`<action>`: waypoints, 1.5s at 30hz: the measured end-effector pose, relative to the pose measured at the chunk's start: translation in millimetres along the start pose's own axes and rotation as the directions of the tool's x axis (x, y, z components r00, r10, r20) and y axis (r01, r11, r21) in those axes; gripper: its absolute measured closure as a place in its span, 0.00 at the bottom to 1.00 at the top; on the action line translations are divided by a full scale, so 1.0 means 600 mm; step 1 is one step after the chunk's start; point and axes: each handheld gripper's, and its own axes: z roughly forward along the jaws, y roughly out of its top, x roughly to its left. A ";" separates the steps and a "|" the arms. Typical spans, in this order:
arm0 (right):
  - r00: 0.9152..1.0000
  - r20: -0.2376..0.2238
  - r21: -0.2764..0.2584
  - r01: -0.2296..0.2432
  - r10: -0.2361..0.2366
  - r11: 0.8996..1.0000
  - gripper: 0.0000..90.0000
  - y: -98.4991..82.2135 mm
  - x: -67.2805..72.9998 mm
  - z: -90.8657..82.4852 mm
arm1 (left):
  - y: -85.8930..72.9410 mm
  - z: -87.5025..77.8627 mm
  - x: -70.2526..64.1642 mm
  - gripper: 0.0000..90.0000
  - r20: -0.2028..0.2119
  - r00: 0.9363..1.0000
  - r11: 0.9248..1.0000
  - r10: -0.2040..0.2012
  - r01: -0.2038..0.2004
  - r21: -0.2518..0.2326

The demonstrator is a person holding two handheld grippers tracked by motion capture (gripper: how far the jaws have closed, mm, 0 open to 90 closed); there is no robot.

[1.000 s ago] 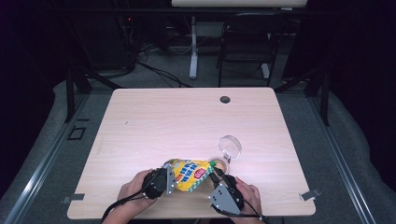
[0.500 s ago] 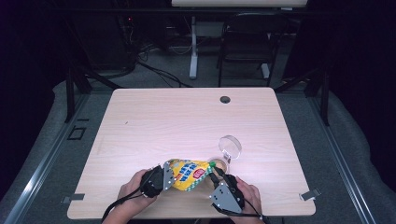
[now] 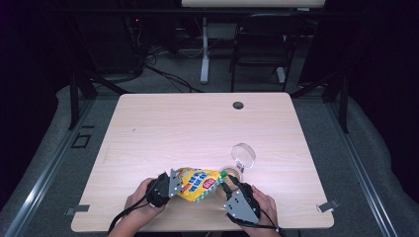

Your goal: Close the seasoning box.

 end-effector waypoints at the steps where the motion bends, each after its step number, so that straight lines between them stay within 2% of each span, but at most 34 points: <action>1: 1.000 0.000 -0.002 -0.004 0.004 1.000 0.73 0.000 -0.001 0.000 | -0.001 0.000 0.002 0.94 0.006 1.000 1.000 -0.012 0.012 -0.003; 4: 1.000 0.001 -0.001 -0.006 0.006 1.000 0.73 -0.001 -0.001 0.000 | -0.003 0.000 0.006 0.94 0.018 0.999 0.999 -0.033 0.033 -0.010; 9: 1.000 -0.001 0.001 -0.022 0.022 1.000 0.72 -0.001 -0.004 -0.001 | -0.012 -0.001 0.019 0.94 0.053 0.994 0.995 -0.097 0.099 -0.033; 12: 1.000 -0.003 0.001 -0.027 0.027 1.000 0.72 -0.001 -0.005 -0.001 | -0.018 -0.001 0.027 0.94 0.078 0.987 0.988 -0.144 0.148 -0.047; 15: 0.999 -0.001 -0.001 -0.032 0.032 0.999 0.72 -0.001 -0.006 -0.001 | -0.025 0.001 0.035 0.94 0.105 0.975 0.977 -0.195 0.203 -0.069; 16: 0.999 -0.001 -0.001 -0.032 0.032 0.999 0.72 -0.001 -0.006 -0.001 | -0.025 0.001 0.035 0.94 0.105 0.975 0.977 -0.195 0.203 -0.069; 18: 0.999 0.001 0.000 -0.038 0.038 0.999 0.72 -0.002 -0.007 -0.001 | -0.030 0.000 0.042 0.94 0.128 0.965 0.968 -0.229 0.239 -0.076; 19: 0.999 0.002 0.000 -0.044 0.044 0.999 0.72 -0.002 -0.008 -0.001 | -0.034 0.001 0.046 0.94 0.139 0.957 0.960 -0.253 0.267 -0.087; 21: 0.999 -0.001 0.002 -0.047 0.047 0.999 0.72 -0.002 -0.010 -0.002 | -0.039 0.001 0.053 0.94 0.165 0.944 0.948 -0.287 0.304 -0.089; 22: 0.999 -0.001 0.002 -0.047 0.047 0.999 0.72 -0.002 -0.010 -0.002 | -0.039 0.001 0.053 0.93 0.165 0.944 0.948 -0.287 0.304 -0.089; 23: 0.998 0.002 0.000 -0.058 0.058 0.998 0.72 -0.003 -0.011 -0.001 | -0.045 0.002 0.060 0.93 0.185 0.929 0.934 -0.322 0.343 -0.098; 24: 0.998 0.002 0.000 -0.058 0.058 0.998 0.72 -0.003 -0.011 -0.001 | -0.045 0.002 0.060 0.93 0.185 0.929 0.934 -0.322 0.343 -0.098; 25: 0.998 0.001 0.000 -0.060 0.060 0.998 0.72 -0.003 -0.012 -0.002 | -0.050 0.003 0.065 0.93 0.206 0.914 0.922 -0.350 0.375 -0.100; 27: 0.998 0.001 -0.002 -0.065 0.065 0.998 0.72 -0.003 -0.013 -0.002 | -0.057 0.004 0.071 0.93 0.226 0.897 0.906 -0.379 0.410 -0.107; 28: 0.998 0.001 0.001 -0.066 0.066 0.998 0.72 -0.003 -0.013 -0.002 | -0.059 0.004 0.073 0.93 0.229 0.892 0.900 -0.390 0.422 -0.110; 29: 0.997 0.000 0.000 -0.071 0.071 0.997 0.72 -0.003 -0.014 -0.001 | -0.065 0.006 0.078 0.92 0.251 0.875 0.885 -0.414 0.451 -0.114; 30: 0.998 -0.002 0.002 -0.070 0.070 0.998 0.72 -0.003 -0.014 -0.001 | -0.067 0.007 0.080 0.92 0.262 0.865 0.877 -0.428 0.468 -0.111; 31: 0.997 -0.004 0.001 -0.072 0.072 0.997 0.72 -0.004 -0.015 -0.001 | -0.067 0.007 0.080 0.92 0.262 0.865 0.877 -0.428 0.468 -0.111; 32: 0.997 -0.003 0.003 -0.075 0.075 0.997 0.72 -0.004 -0.015 -0.001 | -0.070 0.008 0.082 0.92 0.272 0.856 0.869 -0.440 0.483 -0.112; 33: 0.997 -0.003 0.006 -0.076 0.076 0.997 0.71 -0.004 -0.015 -0.001 | -0.076 0.010 0.087 0.92 0.284 0.836 0.849 -0.469 0.516 -0.114; 34: 0.997 -0.003 0.006 -0.076 0.076 0.997 0.71 -0.004 -0.015 -0.001 | -0.076 0.010 0.087 0.92 0.284 0.836 0.849 -0.469 0.516 -0.114; 35: 0.997 -0.003 0.007 -0.077 0.077 0.997 0.71 -0.004 -0.016 -0.001 | -0.081 0.011 0.091 0.91 0.300 0.816 0.832 -0.493 0.544 -0.112; 36: 0.997 -0.003 0.007 -0.077 0.077 0.997 0.71 -0.004 -0.016 -0.001 | -0.081 0.011 0.091 0.91 0.300 0.816 0.832 -0.493 0.544 -0.112; 37: 0.997 -0.002 0.005 -0.080 0.080 0.997 0.71 -0.004 -0.017 -0.001 | -0.088 0.014 0.094 0.91 0.308 0.796 0.811 -0.522 0.575 -0.112; 38: 0.997 -0.002 0.005 -0.080 0.080 0.997 0.71 -0.004 -0.017 -0.001 | -0.088 0.014 0.094 0.90 0.308 0.796 0.811 -0.522 0.575 -0.112; 39: 0.996 -0.006 0.004 -0.086 0.086 0.996 0.71 -0.005 -0.018 -0.001 | -0.093 0.015 0.097 0.90 0.308 0.789 0.804 -0.532 0.585 -0.109; 40: 0.996 -0.006 0.004 -0.086 0.086 0.996 0.71 -0.005 -0.018 -0.001 | -0.093 0.015 0.097 0.90 0.308 0.789 0.804 -0.532 0.585 -0.109; 41: 0.996 -0.006 0.005 -0.090 0.090 0.996 0.71 -0.005 -0.019 -0.001 | -0.098 0.016 0.100 0.90 0.306 0.779 0.794 -0.548 0.599 -0.104; 42: 0.996 -0.006 0.005 -0.090 0.090 0.996 0.71 -0.005 -0.019 -0.001 | -0.098 0.016 0.100 0.89 0.306 0.779 0.794 -0.548 0.599 -0.104; 44: 0.996 -0.005 0.005 -0.094 0.094 0.996 0.71 -0.005 -0.020 -0.001 | -0.104 0.017 0.103 0.89 0.301 0.767 0.782 -0.567 0.616 -0.097; 45: 0.995 -0.006 0.004 -0.097 0.097 0.995 0.71 -0.005 -0.020 -0.002 | -0.107 0.018 0.105 0.89 0.298 0.767 0.782 -0.569 0.616 -0.095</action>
